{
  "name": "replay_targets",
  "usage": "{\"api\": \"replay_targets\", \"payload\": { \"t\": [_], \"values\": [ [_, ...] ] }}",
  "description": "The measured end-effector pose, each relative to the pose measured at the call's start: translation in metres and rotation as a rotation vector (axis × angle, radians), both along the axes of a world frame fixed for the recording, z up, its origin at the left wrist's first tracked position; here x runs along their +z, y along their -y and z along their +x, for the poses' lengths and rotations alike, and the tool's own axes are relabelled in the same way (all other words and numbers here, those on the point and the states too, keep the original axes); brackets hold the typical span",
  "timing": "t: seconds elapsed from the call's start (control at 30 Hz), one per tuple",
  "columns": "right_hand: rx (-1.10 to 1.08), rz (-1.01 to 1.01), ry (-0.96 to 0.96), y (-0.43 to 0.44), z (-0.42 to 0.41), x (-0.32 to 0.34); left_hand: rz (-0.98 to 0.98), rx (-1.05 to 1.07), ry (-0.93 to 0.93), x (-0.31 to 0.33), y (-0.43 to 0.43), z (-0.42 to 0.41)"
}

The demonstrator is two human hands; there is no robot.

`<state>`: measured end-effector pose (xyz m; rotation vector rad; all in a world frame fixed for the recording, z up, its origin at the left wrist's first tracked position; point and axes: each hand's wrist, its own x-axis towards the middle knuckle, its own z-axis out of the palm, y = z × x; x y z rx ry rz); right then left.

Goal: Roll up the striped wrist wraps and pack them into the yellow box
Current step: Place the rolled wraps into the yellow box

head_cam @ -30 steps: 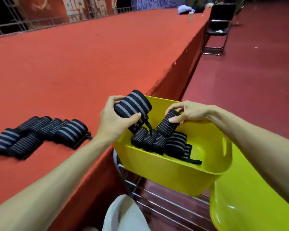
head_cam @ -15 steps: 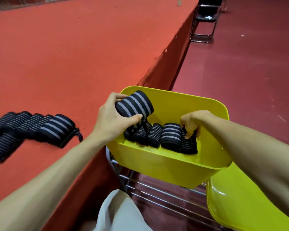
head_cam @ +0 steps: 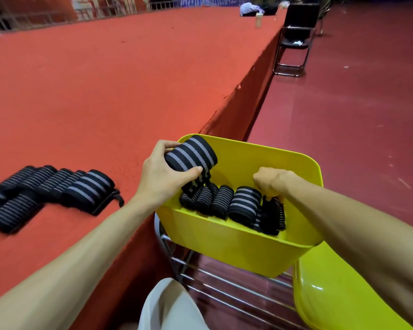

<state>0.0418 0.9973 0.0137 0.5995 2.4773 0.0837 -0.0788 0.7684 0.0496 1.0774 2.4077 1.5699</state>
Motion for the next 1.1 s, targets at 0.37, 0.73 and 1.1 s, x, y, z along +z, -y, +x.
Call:
{"api": "replay_targets", "payload": {
  "t": [0.37,0.73,1.1],
  "values": [
    [-0.055,-1.506,-0.694,0.088,-0.046,0.08,0.236,0.102,0.197,0.031,0.043,0.018],
    [-0.006,-1.488,-0.739,0.076,-0.053,0.077,0.03,0.01,0.249,0.029,0.057,0.018],
    [-0.225,-0.99,-0.405,0.036,-0.063,-0.002,-0.211,-0.113,-0.067,-0.002,0.058,-0.022]
  ]
}}
